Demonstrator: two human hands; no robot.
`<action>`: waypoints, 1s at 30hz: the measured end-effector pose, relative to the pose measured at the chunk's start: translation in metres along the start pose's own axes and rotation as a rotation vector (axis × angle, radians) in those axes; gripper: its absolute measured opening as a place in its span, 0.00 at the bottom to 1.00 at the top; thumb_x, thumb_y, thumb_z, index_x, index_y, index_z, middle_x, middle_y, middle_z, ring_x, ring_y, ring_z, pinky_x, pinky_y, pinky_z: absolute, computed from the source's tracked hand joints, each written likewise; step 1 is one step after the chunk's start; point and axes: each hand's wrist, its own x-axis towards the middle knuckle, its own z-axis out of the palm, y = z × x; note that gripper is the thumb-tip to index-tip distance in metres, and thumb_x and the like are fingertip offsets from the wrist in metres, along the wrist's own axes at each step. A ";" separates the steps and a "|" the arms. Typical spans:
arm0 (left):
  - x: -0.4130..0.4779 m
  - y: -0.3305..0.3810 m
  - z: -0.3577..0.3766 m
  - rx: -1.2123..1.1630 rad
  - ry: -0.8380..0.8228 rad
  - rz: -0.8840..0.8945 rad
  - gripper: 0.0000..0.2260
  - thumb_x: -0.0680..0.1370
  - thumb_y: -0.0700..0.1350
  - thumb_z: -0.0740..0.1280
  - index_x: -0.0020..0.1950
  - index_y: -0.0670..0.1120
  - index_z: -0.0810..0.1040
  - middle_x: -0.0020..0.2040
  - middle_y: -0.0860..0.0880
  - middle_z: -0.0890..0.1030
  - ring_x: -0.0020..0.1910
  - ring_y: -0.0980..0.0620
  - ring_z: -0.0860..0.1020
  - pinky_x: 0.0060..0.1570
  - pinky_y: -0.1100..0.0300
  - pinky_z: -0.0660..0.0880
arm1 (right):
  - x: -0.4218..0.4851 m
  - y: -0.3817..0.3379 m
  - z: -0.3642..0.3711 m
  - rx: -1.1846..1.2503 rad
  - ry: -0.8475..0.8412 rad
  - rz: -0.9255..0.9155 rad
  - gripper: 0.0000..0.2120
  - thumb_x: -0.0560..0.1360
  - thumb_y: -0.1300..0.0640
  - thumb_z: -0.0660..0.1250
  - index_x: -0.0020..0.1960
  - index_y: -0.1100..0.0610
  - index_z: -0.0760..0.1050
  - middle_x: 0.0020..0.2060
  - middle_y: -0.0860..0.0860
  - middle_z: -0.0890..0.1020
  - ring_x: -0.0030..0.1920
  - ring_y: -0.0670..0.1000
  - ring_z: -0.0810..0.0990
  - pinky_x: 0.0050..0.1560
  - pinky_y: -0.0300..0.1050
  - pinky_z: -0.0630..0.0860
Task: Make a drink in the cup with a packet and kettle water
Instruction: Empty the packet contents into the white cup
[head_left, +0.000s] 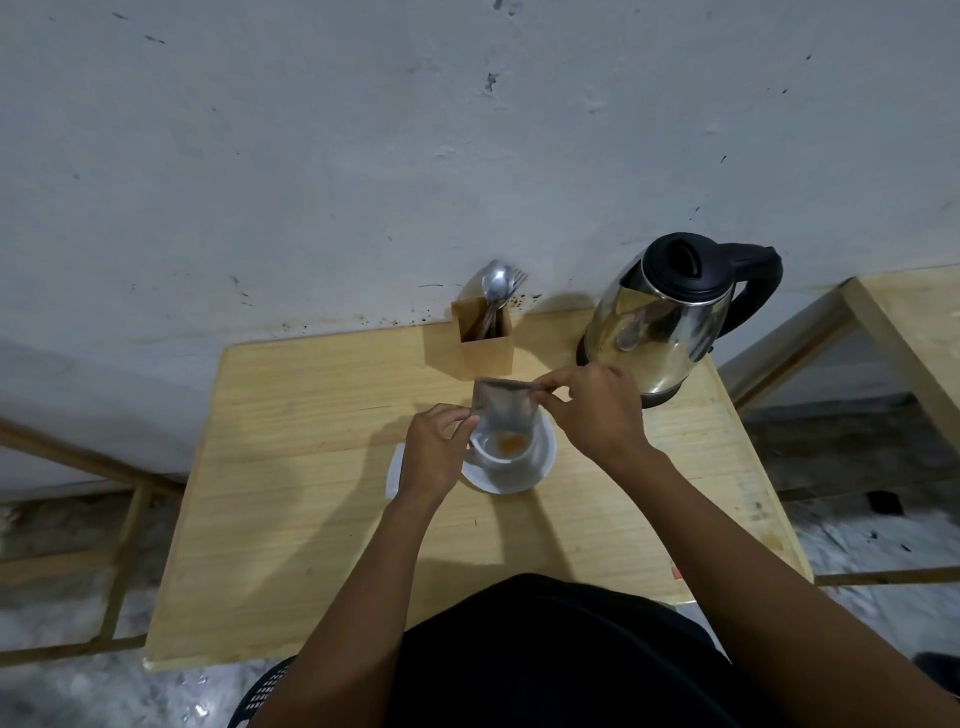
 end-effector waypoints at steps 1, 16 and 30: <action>0.000 0.000 0.000 0.001 -0.002 -0.003 0.07 0.75 0.40 0.69 0.49 0.39 0.84 0.44 0.51 0.81 0.42 0.60 0.77 0.43 0.80 0.68 | 0.000 -0.001 0.000 0.008 0.016 0.010 0.04 0.74 0.48 0.71 0.47 0.43 0.85 0.41 0.41 0.86 0.37 0.41 0.75 0.58 0.47 0.69; 0.002 0.002 -0.003 0.040 -0.040 0.030 0.07 0.75 0.41 0.70 0.49 0.39 0.84 0.45 0.51 0.81 0.44 0.57 0.75 0.44 0.81 0.66 | -0.002 -0.002 -0.002 0.033 -0.007 0.072 0.04 0.74 0.47 0.71 0.46 0.42 0.84 0.43 0.39 0.85 0.42 0.42 0.76 0.61 0.47 0.65; 0.006 0.000 -0.007 -0.157 -0.177 -0.091 0.15 0.75 0.48 0.70 0.60 0.47 0.78 0.57 0.52 0.77 0.55 0.59 0.75 0.52 0.61 0.73 | -0.001 -0.003 -0.010 0.184 -0.205 0.037 0.03 0.73 0.46 0.72 0.45 0.43 0.84 0.37 0.33 0.79 0.37 0.35 0.72 0.61 0.50 0.68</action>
